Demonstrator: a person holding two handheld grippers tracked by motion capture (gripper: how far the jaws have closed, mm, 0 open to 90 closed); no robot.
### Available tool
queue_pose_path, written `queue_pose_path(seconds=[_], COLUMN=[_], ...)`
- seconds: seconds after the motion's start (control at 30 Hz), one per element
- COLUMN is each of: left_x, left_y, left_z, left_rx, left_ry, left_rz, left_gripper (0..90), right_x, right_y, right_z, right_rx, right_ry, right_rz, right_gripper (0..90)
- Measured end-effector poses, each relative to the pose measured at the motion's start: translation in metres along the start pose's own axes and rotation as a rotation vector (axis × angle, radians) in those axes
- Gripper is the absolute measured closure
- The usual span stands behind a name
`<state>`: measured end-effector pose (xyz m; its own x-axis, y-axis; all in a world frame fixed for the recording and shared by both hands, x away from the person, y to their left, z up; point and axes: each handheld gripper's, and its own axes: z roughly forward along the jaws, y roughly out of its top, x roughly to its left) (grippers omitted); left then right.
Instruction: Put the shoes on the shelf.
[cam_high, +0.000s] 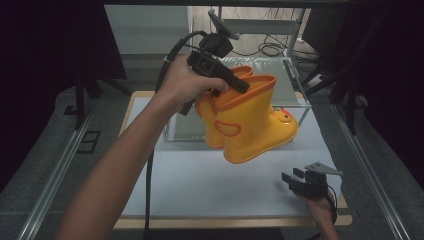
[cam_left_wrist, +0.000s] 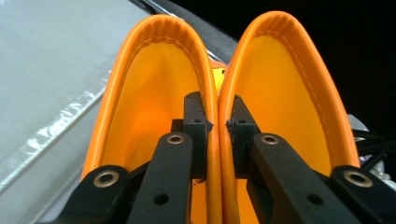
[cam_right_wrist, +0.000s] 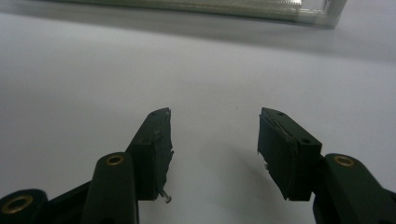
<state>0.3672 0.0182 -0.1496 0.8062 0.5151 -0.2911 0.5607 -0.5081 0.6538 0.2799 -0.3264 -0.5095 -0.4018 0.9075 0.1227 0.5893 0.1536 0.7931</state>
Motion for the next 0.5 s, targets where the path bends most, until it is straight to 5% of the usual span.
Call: queue_pose_path(seconds=[0.4, 0.5], left_x=[0.022, 0.032], left_y=[0.033, 0.044], left_z=[-0.005, -0.007], left_rx=[-0.063, -0.099], left_ry=[0.070, 0.108], left_rz=[-0.084, -0.134], left_gripper=[81.9, 81.9], right_x=[0.001, 0.000], right_y=[-0.001, -0.001], right_z=[0.000, -0.001], right_rx=[0.000, -0.002], right_ry=[0.007, 0.009], right_rz=[0.003, 0.006], right_gripper=[44.2, 44.1])
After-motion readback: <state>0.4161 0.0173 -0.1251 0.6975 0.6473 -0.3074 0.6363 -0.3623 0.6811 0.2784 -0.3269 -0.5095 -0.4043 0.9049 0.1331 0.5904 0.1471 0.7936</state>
